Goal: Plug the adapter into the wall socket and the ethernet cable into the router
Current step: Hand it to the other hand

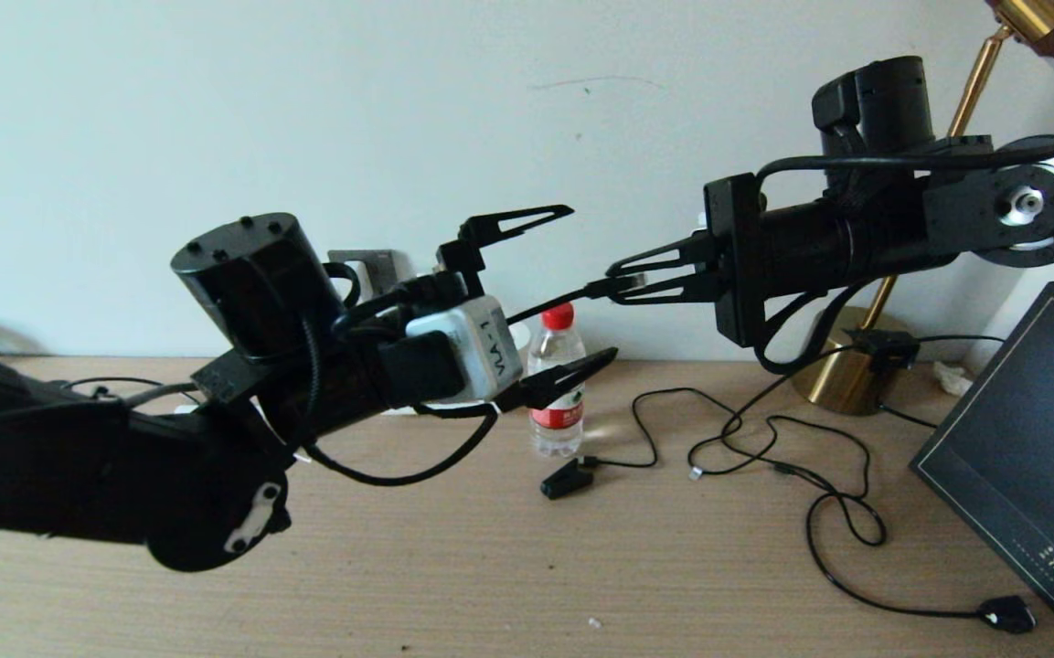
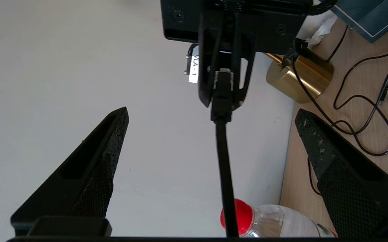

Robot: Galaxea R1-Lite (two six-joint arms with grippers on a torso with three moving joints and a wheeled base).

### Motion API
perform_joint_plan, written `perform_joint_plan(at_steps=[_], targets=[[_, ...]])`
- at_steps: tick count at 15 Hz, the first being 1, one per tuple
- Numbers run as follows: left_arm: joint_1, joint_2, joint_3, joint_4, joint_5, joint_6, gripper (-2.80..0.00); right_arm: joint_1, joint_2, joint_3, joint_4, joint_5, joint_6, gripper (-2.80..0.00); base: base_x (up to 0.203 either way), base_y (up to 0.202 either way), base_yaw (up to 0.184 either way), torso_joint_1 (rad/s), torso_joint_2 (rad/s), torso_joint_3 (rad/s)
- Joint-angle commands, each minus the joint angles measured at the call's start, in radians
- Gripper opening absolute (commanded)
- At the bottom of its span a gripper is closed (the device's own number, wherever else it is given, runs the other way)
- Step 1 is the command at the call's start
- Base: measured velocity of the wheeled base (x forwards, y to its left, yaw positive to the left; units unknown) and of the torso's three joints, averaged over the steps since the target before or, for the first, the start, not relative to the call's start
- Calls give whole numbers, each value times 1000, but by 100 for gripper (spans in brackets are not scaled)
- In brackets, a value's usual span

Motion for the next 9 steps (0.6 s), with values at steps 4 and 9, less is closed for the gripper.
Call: perform_joint_plan(at_steps=[4,9], targets=[[0,4,3,-9,-6,4,-280,2,-1,-2,0,6,8,-280,0,0,0,0,0,0],[-7,1,3,-9,-4,3,-280,2,2,-2,-2,6,7,-280,0,0,0,0,0,0]])
